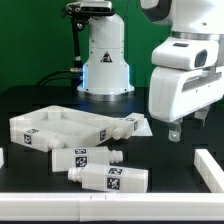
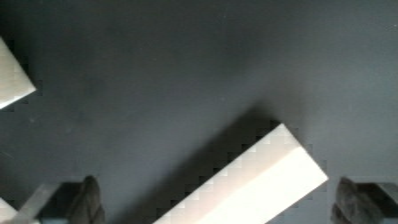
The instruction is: Assemble desk
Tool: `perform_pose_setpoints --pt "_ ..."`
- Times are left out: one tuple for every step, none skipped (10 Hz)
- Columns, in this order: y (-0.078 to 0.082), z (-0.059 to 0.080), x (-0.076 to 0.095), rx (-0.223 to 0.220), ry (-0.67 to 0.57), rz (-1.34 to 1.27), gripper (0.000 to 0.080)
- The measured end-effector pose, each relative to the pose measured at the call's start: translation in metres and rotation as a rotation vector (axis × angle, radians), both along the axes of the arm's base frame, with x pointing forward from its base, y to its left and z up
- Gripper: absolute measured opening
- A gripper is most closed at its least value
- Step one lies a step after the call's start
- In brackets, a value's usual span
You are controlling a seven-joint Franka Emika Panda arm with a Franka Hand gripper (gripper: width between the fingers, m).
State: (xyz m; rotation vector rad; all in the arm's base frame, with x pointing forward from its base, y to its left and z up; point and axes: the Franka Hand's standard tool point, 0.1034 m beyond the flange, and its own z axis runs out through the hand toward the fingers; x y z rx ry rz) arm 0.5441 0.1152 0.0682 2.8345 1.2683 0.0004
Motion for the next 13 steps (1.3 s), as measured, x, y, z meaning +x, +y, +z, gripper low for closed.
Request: perform_pose_setpoints --pt "0.0 -0.001 -0.001 -0.014 -0.004 -0.005 0.0649" --pt "0.0 -0.001 -0.001 -0.014 -0.004 -0.005 0.0649" --pt "0.0 -0.001 -0.001 -0.014 -0.004 -0.004 0.0649" --pt "0.0 -0.001 -0.001 -0.013 -0.003 -0.004 0.0649" --pt "0.0 -0.001 -0.001 -0.013 -0.003 -0.004 0.0649" --pt "0.0 -0.002 -0.001 -0.013 -0.003 -0.004 0.0649" --pt "0.0 -0.002 -0.002 -0.013 -0.003 -0.004 0.0649" --pt "0.0 -0.002 -0.002 -0.013 -0.002 -0.004 0.0649" --pt "0.0 -0.002 -0.002 -0.013 -0.002 -0.004 0.0649" --pt "0.0 -0.002 -0.002 -0.013 -0.002 -0.004 0.0649" --pt "0.002 -0.007 -0.006 -0.001 -0.021 -0.015 0.0649" --pt "-0.002 -0.014 -0.014 0.009 -0.029 0.015 0.0649" --pt "-0.019 -0.015 -0.012 0.012 -0.017 0.05 0.0649"
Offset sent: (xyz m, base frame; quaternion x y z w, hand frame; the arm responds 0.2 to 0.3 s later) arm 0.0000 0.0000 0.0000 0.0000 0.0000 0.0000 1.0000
